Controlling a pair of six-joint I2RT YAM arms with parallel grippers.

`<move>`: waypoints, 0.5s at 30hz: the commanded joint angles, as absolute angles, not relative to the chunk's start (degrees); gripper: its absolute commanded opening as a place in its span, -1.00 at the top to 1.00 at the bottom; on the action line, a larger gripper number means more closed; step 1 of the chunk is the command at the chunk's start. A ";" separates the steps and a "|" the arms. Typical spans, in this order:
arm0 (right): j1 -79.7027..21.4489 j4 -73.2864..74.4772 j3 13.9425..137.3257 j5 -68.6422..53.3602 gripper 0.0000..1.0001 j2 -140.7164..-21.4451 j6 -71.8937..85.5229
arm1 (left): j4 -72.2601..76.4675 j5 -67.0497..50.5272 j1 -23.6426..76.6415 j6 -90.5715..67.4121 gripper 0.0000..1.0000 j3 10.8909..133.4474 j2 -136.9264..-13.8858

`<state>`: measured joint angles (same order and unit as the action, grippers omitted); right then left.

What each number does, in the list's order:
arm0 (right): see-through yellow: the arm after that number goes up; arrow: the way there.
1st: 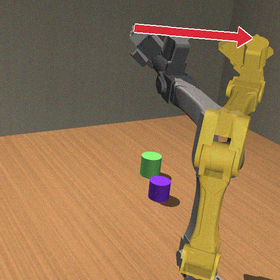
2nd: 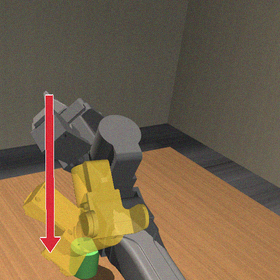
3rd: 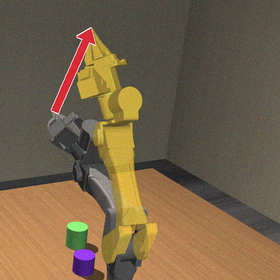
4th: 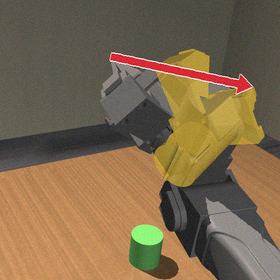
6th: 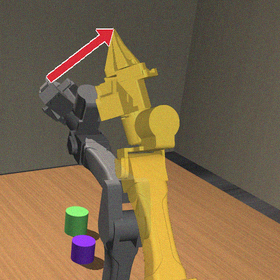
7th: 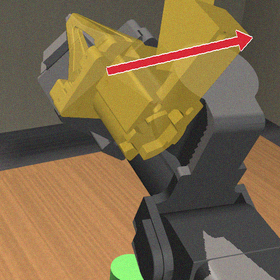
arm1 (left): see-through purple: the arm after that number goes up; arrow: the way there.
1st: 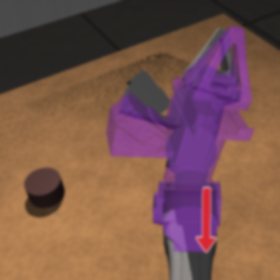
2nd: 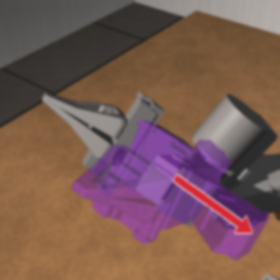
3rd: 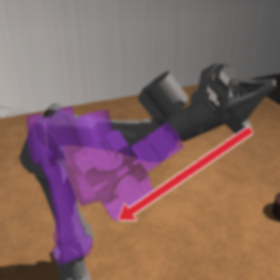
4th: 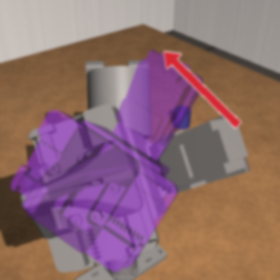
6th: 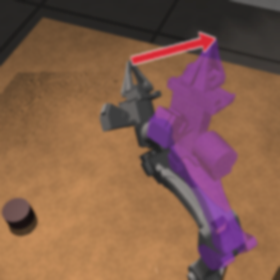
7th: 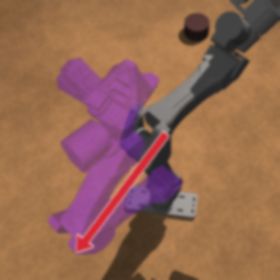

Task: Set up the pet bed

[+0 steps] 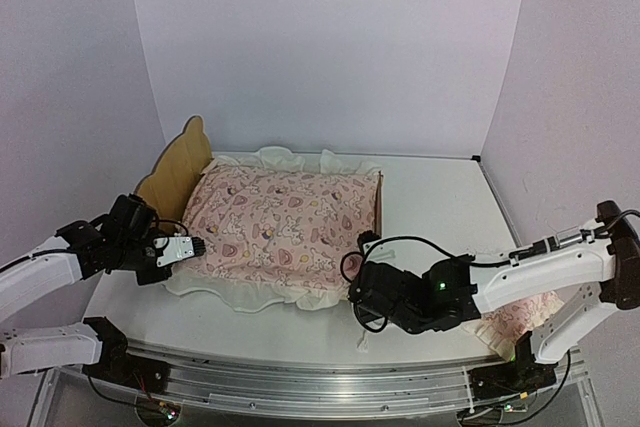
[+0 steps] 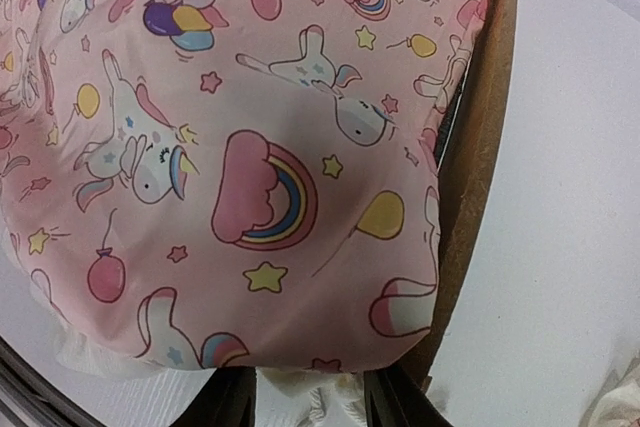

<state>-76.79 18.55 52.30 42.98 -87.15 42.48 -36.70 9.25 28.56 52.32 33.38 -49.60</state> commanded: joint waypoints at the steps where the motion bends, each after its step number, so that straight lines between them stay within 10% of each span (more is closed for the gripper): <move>1: -76.49 18.32 54.64 43.72 0.20 -89.89 43.54 | -34.19 8.90 28.30 51.07 1.00 38.75 -51.21; 6: -75.63 18.28 54.72 39.00 0.25 -91.01 43.77 | -33.35 9.05 28.30 49.70 1.00 42.21 -52.66; 11: -73.59 18.36 53.79 36.64 0.91 -89.57 43.64 | -32.31 10.80 28.26 50.39 1.00 43.53 -54.20; 15: -71.91 21.17 54.54 32.43 1.00 -85.20 41.06 | -31.60 12.56 28.05 52.06 1.00 43.57 -54.20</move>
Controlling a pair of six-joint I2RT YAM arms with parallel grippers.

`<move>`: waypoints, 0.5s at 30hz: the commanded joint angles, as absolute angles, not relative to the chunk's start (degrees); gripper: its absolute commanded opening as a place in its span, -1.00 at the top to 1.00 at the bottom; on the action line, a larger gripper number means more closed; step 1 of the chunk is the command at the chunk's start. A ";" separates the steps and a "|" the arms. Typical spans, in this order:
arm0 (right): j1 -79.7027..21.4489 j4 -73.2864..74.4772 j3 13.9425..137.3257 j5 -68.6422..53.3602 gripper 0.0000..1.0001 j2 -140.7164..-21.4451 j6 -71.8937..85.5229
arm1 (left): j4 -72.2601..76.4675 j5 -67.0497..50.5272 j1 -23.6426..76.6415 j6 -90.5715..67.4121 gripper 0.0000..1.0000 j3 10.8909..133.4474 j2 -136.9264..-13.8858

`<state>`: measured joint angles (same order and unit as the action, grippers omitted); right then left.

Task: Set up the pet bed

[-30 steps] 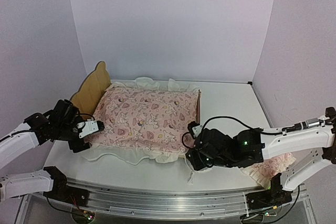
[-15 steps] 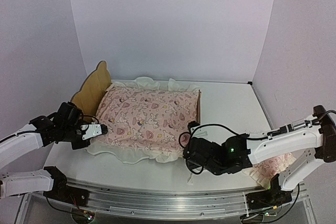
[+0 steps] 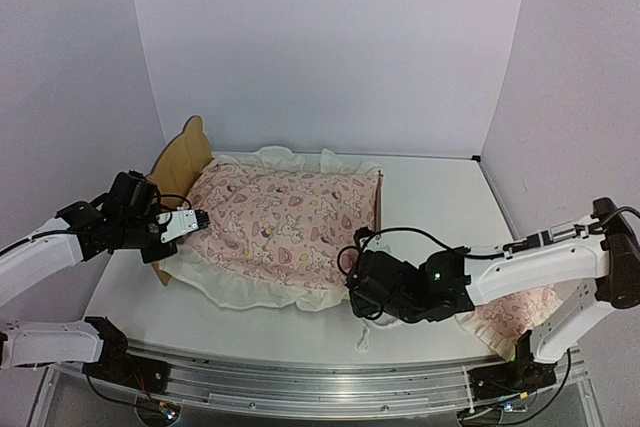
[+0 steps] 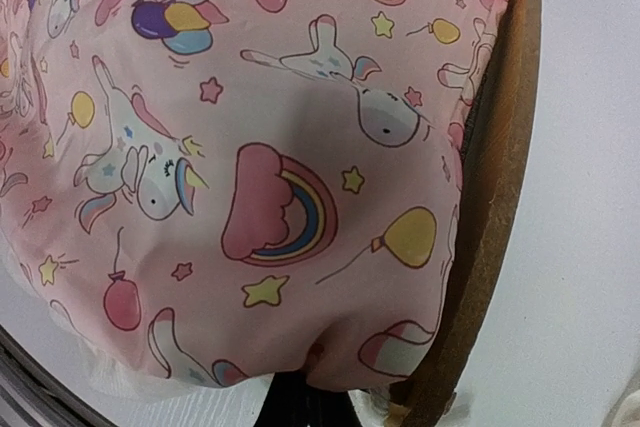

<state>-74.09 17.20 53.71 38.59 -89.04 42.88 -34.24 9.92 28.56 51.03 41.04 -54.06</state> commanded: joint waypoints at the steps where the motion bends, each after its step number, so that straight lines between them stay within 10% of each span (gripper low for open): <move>1: -71.20 22.34 54.67 30.93 1.00 -84.21 40.85 | -31.48 13.17 27.89 52.40 1.00 43.38 -54.37; 15: -63.00 29.02 52.41 2.62 1.00 -78.03 39.05 | -30.36 14.24 21.95 54.03 1.00 42.98 -57.11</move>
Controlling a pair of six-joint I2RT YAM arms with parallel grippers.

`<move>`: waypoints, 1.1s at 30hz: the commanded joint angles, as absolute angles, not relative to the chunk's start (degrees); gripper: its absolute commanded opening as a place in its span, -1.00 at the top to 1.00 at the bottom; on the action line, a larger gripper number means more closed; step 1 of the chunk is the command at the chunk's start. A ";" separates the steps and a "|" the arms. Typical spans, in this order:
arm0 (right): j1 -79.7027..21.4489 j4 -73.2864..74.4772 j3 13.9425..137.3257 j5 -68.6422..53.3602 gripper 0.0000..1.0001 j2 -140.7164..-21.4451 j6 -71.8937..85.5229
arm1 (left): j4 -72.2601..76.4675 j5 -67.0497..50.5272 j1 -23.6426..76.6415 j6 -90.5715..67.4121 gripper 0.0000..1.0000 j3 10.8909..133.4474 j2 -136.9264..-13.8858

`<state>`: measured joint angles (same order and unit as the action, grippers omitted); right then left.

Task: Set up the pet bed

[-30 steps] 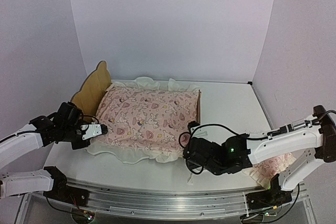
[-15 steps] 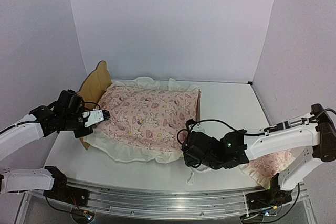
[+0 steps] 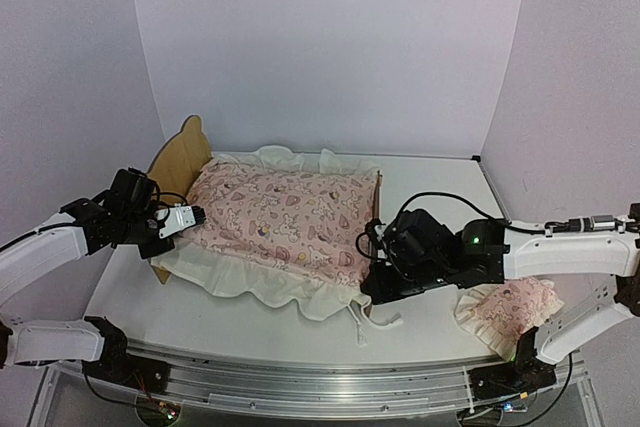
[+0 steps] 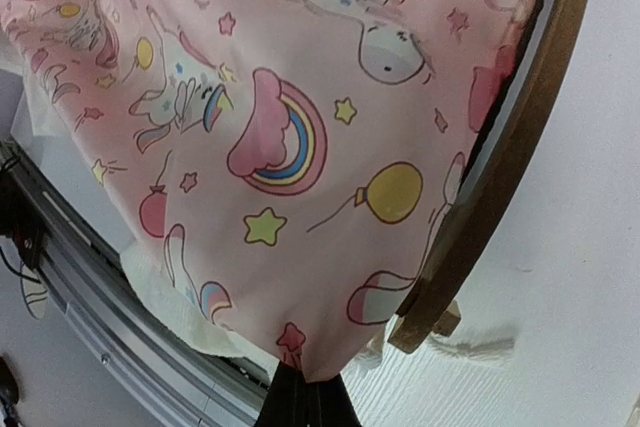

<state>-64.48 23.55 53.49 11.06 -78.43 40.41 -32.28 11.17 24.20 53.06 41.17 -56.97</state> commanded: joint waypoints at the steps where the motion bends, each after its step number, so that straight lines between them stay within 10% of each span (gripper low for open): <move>1: -62.55 29.61 52.25 2.00 1.00 -77.72 39.03 | -30.20 14.38 21.75 54.27 1.00 42.76 -57.15; 8: -61.37 30.46 54.20 -2.79 0.77 -78.44 37.43 | -29.99 13.02 21.01 54.88 0.98 42.53 -57.91; 15: -61.31 31.28 53.60 -0.59 0.25 -75.56 35.97 | -35.10 5.33 21.01 53.88 0.08 45.88 -57.68; 33: -73.93 12.25 36.18 19.25 0.18 -74.74 37.11 | -45.42 -18.75 21.60 52.47 -0.55 58.84 -57.94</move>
<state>-70.12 24.50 36.77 9.73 -72.86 38.41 -42.63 -11.51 21.32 52.53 53.95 -57.33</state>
